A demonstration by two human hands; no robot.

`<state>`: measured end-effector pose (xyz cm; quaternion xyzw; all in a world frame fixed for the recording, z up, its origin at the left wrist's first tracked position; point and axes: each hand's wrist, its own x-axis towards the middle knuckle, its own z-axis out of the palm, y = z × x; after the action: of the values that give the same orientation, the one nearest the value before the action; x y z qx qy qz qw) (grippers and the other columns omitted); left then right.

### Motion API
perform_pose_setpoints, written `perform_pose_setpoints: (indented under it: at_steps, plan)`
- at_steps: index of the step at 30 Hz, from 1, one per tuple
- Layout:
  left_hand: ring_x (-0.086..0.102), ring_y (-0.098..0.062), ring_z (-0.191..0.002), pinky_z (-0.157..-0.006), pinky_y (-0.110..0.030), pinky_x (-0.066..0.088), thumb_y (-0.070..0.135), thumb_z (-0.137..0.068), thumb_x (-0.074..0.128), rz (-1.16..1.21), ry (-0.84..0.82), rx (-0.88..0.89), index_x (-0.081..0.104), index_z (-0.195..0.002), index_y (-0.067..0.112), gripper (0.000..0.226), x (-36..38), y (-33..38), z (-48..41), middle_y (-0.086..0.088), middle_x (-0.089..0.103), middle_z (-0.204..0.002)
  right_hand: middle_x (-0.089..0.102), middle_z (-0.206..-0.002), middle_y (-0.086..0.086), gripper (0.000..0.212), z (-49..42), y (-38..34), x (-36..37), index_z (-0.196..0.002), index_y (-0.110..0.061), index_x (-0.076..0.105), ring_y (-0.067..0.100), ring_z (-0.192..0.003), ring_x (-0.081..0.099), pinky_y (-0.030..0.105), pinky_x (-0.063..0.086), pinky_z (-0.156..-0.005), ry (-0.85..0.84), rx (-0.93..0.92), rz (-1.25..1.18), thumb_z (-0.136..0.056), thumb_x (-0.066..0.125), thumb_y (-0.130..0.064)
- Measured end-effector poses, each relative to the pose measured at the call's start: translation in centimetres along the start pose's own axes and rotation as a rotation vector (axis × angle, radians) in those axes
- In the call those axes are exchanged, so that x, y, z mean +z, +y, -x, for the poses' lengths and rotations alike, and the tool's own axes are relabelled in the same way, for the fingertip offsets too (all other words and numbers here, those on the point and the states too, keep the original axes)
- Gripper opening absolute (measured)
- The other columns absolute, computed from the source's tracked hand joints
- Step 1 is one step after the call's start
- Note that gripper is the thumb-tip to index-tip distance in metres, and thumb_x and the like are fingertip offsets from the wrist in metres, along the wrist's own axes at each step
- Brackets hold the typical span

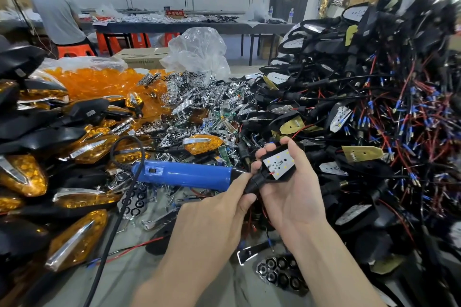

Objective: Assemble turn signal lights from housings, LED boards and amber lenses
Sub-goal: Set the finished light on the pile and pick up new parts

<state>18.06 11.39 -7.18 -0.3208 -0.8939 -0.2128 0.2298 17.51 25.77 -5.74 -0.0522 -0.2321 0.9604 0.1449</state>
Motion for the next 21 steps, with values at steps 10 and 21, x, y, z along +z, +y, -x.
perform_pose_setpoints:
  at_steps: [10, 21]
  plan:
    - [0.053, -0.007, -0.041, -0.038, -0.029, 0.043, 0.051, -0.1, 0.027, -0.035, -0.016, -0.015, 0.058, -0.128, 0.03, 0.046, -0.1, 0.0, 0.0, 0.014, 0.044, -0.05, 0.062, -0.083, 0.004, 0.012, -0.2, 0.1, -0.3, -0.093, -0.014, 0.064, 0.021, -0.074, 0.066, 0.03, 0.055, -0.063, -0.043, 0.009, 0.01, -0.095, 0.059, -0.024]
    - [0.057, -0.011, -0.11, -0.053, -0.027, 0.054, 0.044, -0.099, 0.04, 0.105, 0.012, -0.023, 0.046, -0.135, 0.038, 0.037, 0.1, 0.5, -0.1, 0.003, 0.039, -0.14, 0.065, -0.083, 0.003, 0.024, 0.4, 1.4, 0.1, -0.091, -0.018, 0.069, 0.021, -0.076, 0.068, 0.032, 0.06, -0.071, -0.034, 0.13, 0.065, -0.089, 0.063, -0.04]
